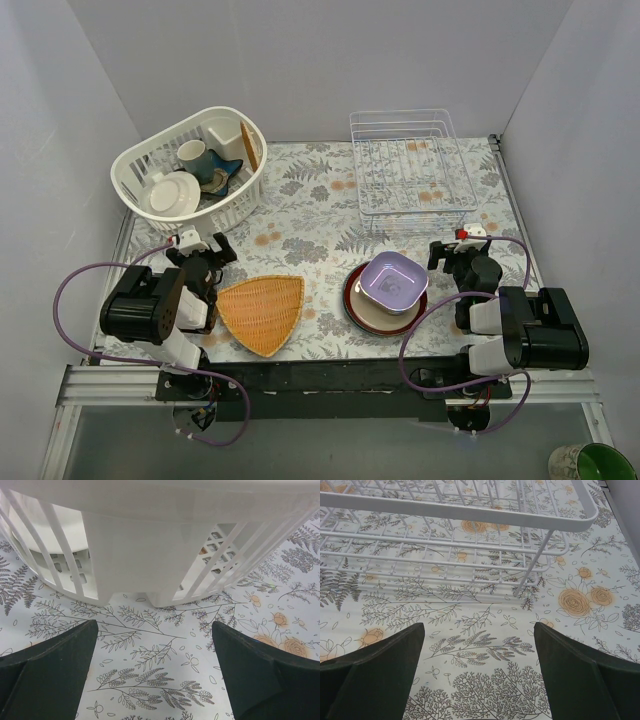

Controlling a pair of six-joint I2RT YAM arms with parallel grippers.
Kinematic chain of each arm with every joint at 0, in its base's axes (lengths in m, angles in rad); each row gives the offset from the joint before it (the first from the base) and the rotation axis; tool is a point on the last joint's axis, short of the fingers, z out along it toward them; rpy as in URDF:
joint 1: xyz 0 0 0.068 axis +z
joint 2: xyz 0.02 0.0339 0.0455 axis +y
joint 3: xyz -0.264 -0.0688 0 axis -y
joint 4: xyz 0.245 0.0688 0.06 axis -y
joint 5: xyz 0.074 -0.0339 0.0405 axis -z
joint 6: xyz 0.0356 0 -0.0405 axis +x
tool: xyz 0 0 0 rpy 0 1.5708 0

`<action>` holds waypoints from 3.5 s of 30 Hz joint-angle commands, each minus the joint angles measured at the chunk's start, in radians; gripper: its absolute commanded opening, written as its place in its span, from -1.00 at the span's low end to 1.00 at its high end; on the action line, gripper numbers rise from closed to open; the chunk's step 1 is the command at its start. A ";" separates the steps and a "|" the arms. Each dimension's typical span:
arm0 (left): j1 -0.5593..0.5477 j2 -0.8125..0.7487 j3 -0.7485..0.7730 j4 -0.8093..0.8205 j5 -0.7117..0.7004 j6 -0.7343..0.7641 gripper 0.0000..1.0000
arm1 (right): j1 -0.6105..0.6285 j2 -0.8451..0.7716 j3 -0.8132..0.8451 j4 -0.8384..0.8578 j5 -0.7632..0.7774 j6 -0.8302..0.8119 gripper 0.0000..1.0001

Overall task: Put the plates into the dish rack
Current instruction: Pick up the plate at the center of the board.

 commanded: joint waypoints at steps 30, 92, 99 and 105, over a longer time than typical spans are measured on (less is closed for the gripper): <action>0.005 -0.012 0.012 0.051 0.010 0.001 0.97 | 0.002 0.006 0.022 0.048 -0.010 -0.003 0.97; -0.064 -0.621 0.785 -1.523 0.254 -0.244 0.96 | 0.303 -0.267 0.714 -1.101 0.188 0.331 0.97; -0.065 -0.521 0.869 -1.590 0.311 -0.250 0.96 | 0.306 -0.147 0.884 -1.228 0.149 0.359 0.97; -0.149 -0.507 0.911 -1.641 0.325 -0.262 0.96 | 0.353 -0.129 0.952 -1.314 0.206 0.385 0.94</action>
